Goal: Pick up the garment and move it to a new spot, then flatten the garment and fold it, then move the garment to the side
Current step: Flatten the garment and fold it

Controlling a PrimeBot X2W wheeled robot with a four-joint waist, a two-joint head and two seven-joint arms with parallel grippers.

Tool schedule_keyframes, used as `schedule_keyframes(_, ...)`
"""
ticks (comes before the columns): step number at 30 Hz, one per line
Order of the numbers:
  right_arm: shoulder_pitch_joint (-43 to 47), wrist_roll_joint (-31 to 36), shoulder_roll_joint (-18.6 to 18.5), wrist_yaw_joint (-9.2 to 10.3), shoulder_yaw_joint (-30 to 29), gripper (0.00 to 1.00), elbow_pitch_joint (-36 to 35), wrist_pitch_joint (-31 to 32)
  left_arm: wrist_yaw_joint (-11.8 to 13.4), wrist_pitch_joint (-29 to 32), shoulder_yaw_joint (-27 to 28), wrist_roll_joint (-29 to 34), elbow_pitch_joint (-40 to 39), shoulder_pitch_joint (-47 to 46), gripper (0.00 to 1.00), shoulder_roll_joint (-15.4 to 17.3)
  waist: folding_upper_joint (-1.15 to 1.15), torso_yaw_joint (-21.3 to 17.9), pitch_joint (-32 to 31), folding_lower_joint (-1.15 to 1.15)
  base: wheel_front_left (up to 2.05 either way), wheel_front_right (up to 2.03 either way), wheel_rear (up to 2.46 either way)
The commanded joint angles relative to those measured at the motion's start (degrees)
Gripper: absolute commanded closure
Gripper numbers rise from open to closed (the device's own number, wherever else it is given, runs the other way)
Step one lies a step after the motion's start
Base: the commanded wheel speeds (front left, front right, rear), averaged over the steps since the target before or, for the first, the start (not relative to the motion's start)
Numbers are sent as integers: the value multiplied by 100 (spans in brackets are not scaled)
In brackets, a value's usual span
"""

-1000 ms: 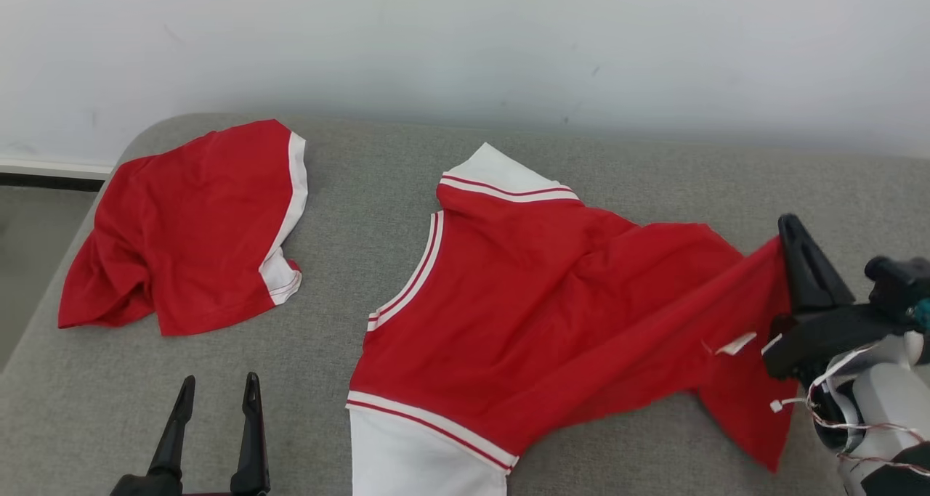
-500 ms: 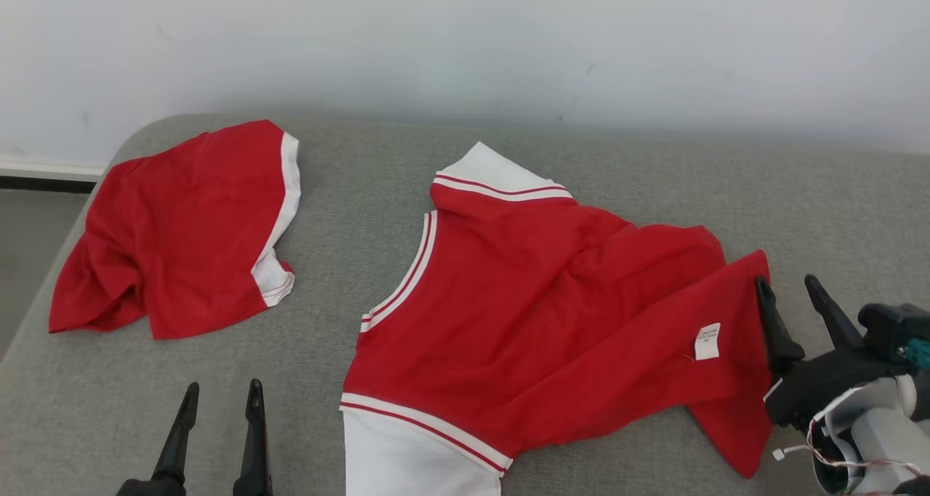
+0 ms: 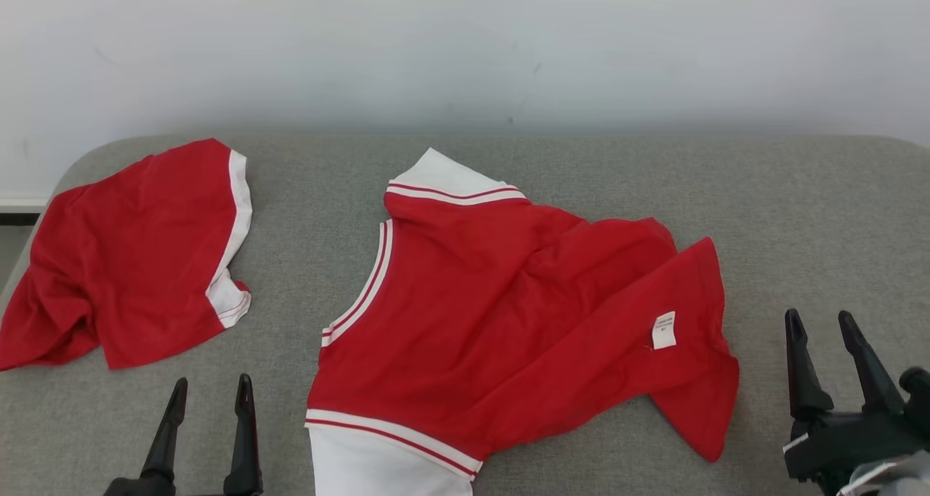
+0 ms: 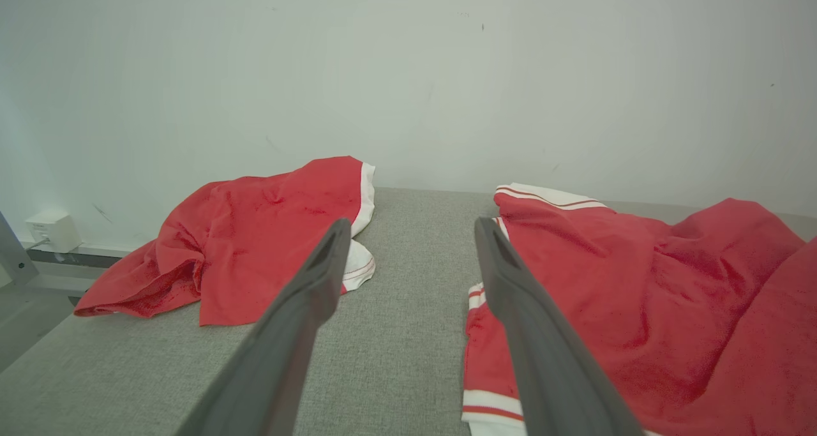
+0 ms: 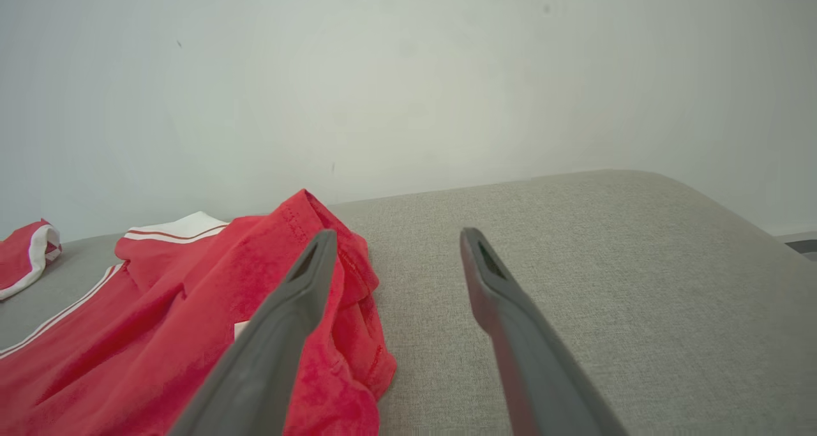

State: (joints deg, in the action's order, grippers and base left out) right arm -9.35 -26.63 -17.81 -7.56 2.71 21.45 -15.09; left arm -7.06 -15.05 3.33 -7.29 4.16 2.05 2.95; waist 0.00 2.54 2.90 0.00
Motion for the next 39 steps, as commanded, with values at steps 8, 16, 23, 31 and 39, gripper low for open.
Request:
schedule_keyframes(8,832,520,360,16,-489,0,-999,-8,5,-18,115,39,-39,118,0,-10,0,-106,-161,0,0,0,0)
schedule_keyframes(16,1327,813,516,16,-525,0,-1412,-9,-8,-18,216,88,-61,289,0,-10,0,-143,-307,0,0,0,0)
schedule_keyframes(23,1466,1052,547,16,-564,0,-1525,-9,-24,-18,276,279,-127,404,0,-8,0,-108,-387,0,0,0,0)
schedule_keyframes(31,1540,1259,639,16,-498,0,-1539,-9,-36,-18,233,419,-114,448,0,44,0,-36,-392,0,0,0,0)
schedule_keyframes(39,1490,1266,674,16,-366,0,-1393,-10,-30,-18,104,348,-14,437,0,129,0,11,-381,0,0,0,0)
